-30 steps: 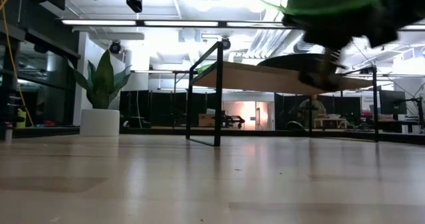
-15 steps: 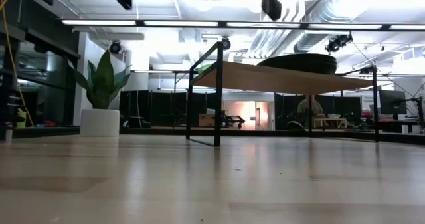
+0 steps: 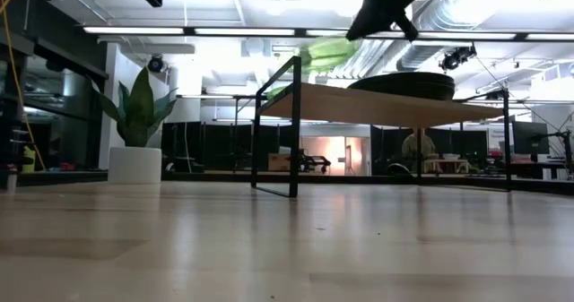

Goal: Place and stack plates onto a shelf
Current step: Stack the green plate on the green plates on the shelf, then return to Home Position

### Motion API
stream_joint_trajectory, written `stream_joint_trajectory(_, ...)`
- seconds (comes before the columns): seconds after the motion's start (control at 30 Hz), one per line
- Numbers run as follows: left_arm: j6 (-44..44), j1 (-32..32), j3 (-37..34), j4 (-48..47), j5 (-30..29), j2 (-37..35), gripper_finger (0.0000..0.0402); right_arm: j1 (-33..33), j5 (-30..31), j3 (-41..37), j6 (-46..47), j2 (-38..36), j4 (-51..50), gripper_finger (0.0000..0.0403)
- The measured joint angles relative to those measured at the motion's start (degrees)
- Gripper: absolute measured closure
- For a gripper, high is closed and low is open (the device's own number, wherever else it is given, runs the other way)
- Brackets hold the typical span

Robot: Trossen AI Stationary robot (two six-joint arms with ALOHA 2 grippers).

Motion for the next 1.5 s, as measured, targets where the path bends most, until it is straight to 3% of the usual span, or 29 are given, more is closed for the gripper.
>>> stream_joint_trajectory(0.13,1.01,0.00,-0.02,0.04,-0.20,0.02,0.0304,-2.23,-4.67,0.00,0.85,2.51,-1.05,0.0403)
stream_joint_trajectory(0.5,1.02,0.00,-0.02,-0.44,-3.32,0.04,0.0304,-2.25,-8.83,-0.02,1.42,6.52,-1.22,0.0403)
stream_joint_trajectory(0.87,1.02,0.00,-0.02,-0.44,-4.27,0.04,0.0304,-2.22,-8.89,-0.02,1.31,6.50,-1.14,0.0400)
stream_joint_trajectory(1.0,1.00,0.00,-0.02,-0.42,-4.54,0.16,0.0304,-2.18,-9.04,-0.02,0.88,6.50,-1.14,0.0372)
stream_joint_trajectory(1.33,1.00,0.02,-0.02,-0.10,-7.27,1.67,0.0304,-2.11,-10.07,-0.02,-3.01,6.38,-1.14,0.0247)
stream_joint_trajectory(1.5,1.00,0.02,-0.02,-0.14,-8.58,2.49,0.0304,-2.00,-10.06,-0.02,-7.71,3.46,-3.55,0.0218)
